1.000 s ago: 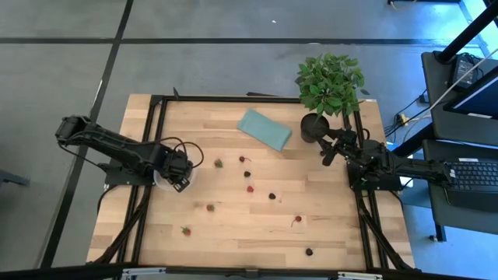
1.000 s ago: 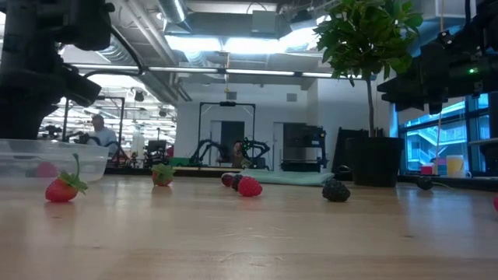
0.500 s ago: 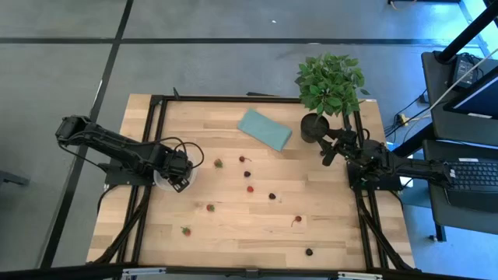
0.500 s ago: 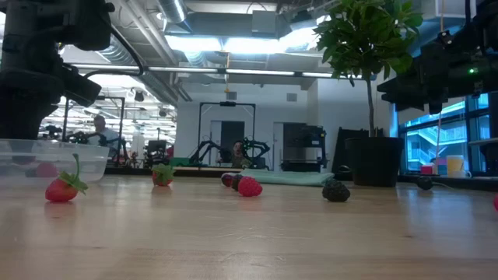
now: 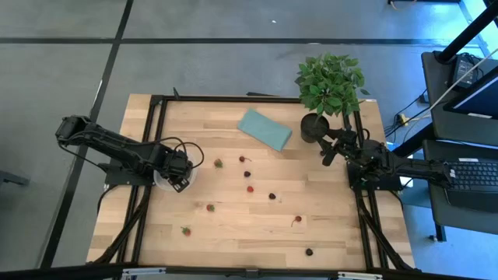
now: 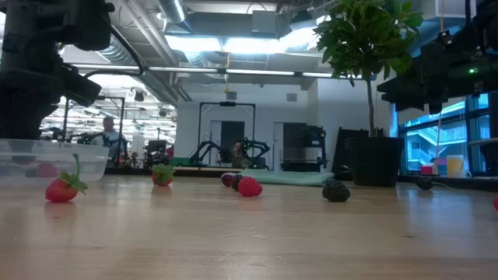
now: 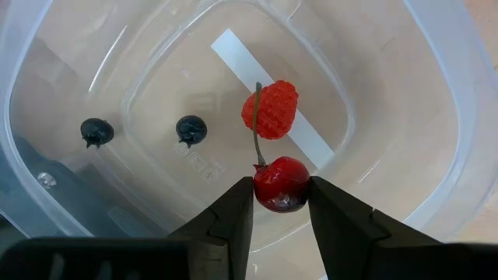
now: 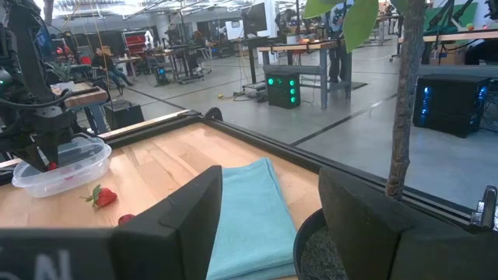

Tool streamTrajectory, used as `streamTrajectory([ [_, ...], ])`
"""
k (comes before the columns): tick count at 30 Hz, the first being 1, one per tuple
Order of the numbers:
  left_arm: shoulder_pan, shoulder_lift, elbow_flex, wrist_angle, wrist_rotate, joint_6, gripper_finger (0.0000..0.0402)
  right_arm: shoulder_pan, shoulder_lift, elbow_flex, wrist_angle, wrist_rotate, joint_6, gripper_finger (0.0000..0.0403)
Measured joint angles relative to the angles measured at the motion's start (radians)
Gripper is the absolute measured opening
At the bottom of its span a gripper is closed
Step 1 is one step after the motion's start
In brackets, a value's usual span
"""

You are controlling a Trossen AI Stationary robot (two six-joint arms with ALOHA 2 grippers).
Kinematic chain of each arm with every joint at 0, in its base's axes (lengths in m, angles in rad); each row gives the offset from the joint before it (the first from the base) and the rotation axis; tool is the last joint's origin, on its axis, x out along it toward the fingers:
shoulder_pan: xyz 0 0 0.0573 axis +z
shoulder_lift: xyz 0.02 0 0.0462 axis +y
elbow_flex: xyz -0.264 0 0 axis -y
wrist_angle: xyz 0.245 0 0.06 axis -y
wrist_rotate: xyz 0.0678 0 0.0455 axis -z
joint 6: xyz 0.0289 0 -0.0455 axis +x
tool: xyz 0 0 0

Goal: Pick and placing Produce into tupperware
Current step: Put the middle left red cherry into the transparent bin, then put the middle red strawberry into the transparent bin

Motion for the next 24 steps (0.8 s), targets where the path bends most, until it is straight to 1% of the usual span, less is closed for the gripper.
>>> streamTrajectory([
  [6, 0.0, 0.0, 0.0, 0.0, 0.002, -0.007, 0.0121, 0.0, 0.0, 0.0, 0.0, 0.0, 0.0, 0.0217],
  [8, 0.0, 0.0, 0.0, 0.0, 0.008, -0.008, 0.0134, 0.0, 0.0, 0.0, 0.0, 0.0, 0.0, 0.0217],
  [13, 0.0, 0.0, 0.0, 0.0, 0.012, -0.004, 0.0183, 0.0, 0.0, 0.0, 0.0, 0.0, 0.0, 0.0217],
  [17, 0.0, 0.0, 0.019, -0.006, 0.018, 0.004, 0.0201, 0.0, 0.0, 0.0, 0.0, 0.0, 0.0, 0.0217],
  [20, 0.0, 0.0, 0.072, -0.005, 0.013, 0.075, 0.0203, 0.0, 0.0, 0.0, 0.0, 0.0, 0.0, 0.0217],
  [24, -0.001, 0.0, 0.153, 0.058, -0.052, 0.193, 0.02, 0.0, 0.0, 0.0, 0.0, 0.0, 0.003, 0.0217],
])
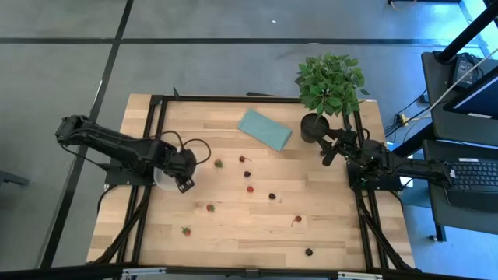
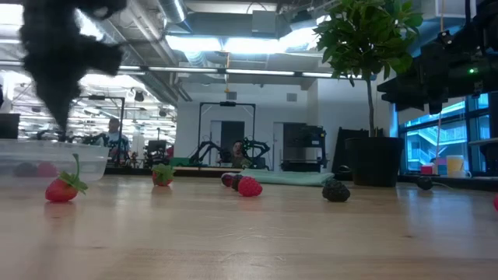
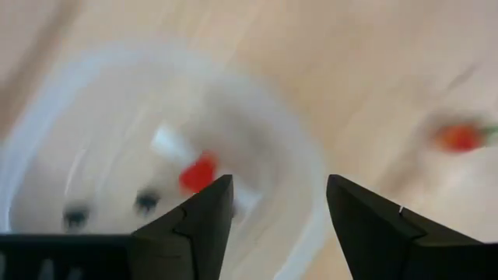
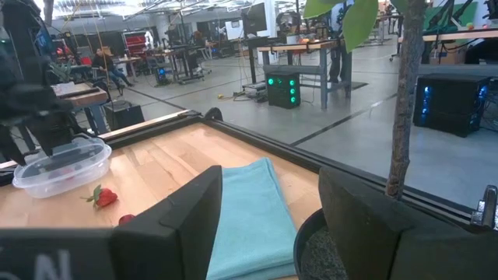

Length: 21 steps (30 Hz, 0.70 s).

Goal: Pick and placing Produce into tupperware
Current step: Put the middle red strawberry into the transparent bin

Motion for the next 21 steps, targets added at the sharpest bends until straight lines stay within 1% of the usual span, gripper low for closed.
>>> streamTrajectory([
  [4, -0.006, 0.006, 0.054, 0.15, 0.007, 0.099, 0.0199, 0.0, 0.0, 0.0, 0.0, 0.0, 0.0, 0.0217],
  [7, -0.041, 0.042, 0.066, 0.265, 0.043, 0.315, 0.0199, 0.0, 0.0, 0.0, 0.0, 0.0, 0.0, 0.0217],
  [9, -0.07, 0.075, 0.067, 0.327, 0.052, 0.414, 0.0199, 0.0, 0.0, 0.0, 0.0, 0.0, -0.001, 0.0217],
  [11, -0.094, 0.118, 0.068, 0.356, 0.048, 0.434, 0.0199, 0.0, 0.0, 0.0, 0.0, 0.0, -0.001, 0.0217],
  [16, -0.131, 0.254, 0.068, 0.379, 0.041, 0.391, 0.0199, 0.0, 0.0, 0.0, 0.0, 0.0, -0.001, 0.0217],
  [21, -0.168, 0.375, 0.068, 0.492, 0.05, 0.384, 0.0199, 0.0, 0.0, 0.0, 0.0, 0.0, 0.0, 0.0217],
])
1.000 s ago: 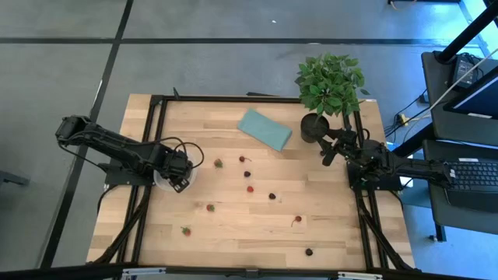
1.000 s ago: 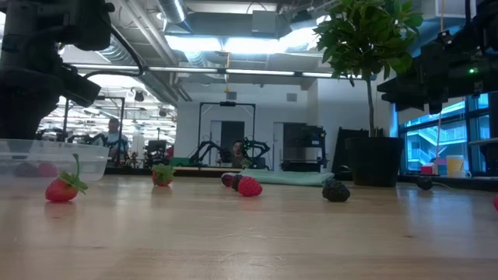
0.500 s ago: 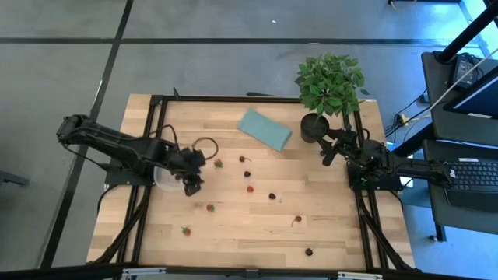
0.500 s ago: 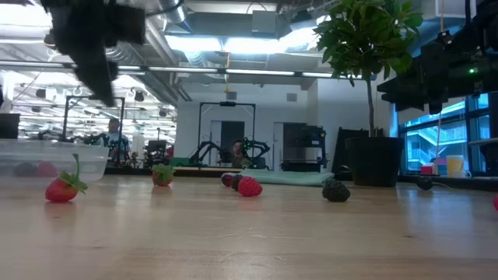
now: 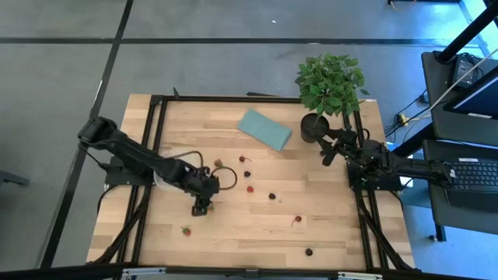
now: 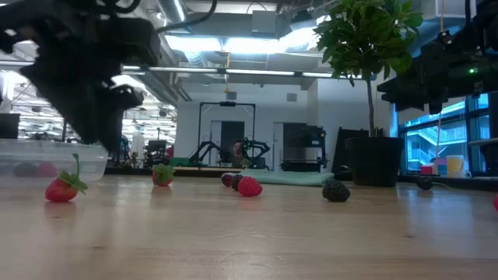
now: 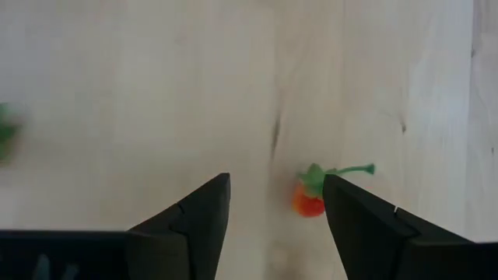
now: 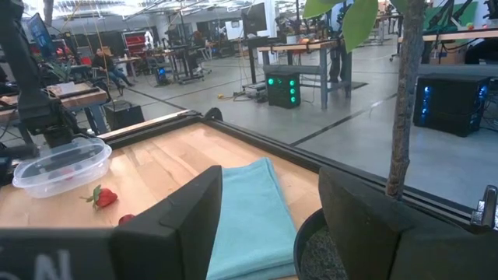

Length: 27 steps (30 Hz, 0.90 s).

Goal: Pick and placing Produce into tupperware
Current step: Put the middle red strawberry into the transparent bin

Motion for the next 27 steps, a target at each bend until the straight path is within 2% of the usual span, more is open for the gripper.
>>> streamTrajectory([
  [4, -0.029, 0.039, 0.0, 0.011, 0.002, -0.023, 0.0199, 0.0, 0.0, 0.0, 0.0, 0.0, 0.0, 0.0217],
  [12, -0.094, 0.039, 0.0, 0.026, 0.003, -0.061, 0.0199, 0.0, 0.0, 0.0, 0.0, 0.0, 0.001, 0.0217],
  [27, -0.107, 0.055, 0.0, 0.043, -0.056, -0.076, 0.0198, 0.0, 0.0, 0.0, 0.0, 0.0, 0.002, 0.0217],
])
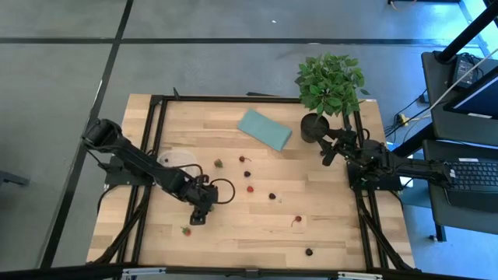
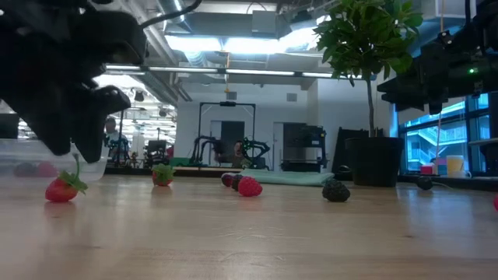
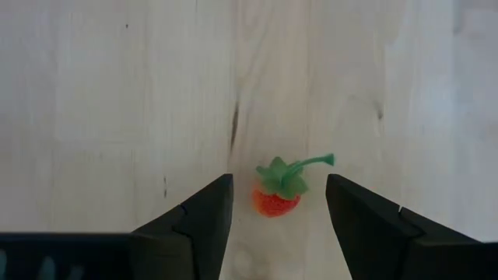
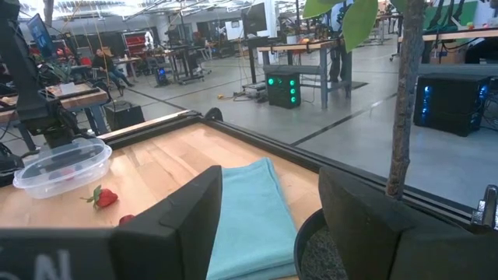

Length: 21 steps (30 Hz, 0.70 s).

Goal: Pick and placing Produce into tupperware
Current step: Put the middle red strawberry into the transparent bin

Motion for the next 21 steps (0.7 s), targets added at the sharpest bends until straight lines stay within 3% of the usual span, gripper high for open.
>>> streamTrajectory([
  [8, 0.0, 0.094, 0.0, 0.005, 0.0, 0.023, 0.0198, 0.0, 0.0, 0.0, 0.0, 0.0, -0.002, 0.0217],
  [21, 0.001, 0.107, 0.0, 0.016, -0.003, -0.056, 0.0198, 0.0, 0.0, 0.0, 0.0, 0.0, -0.001, 0.0217],
])
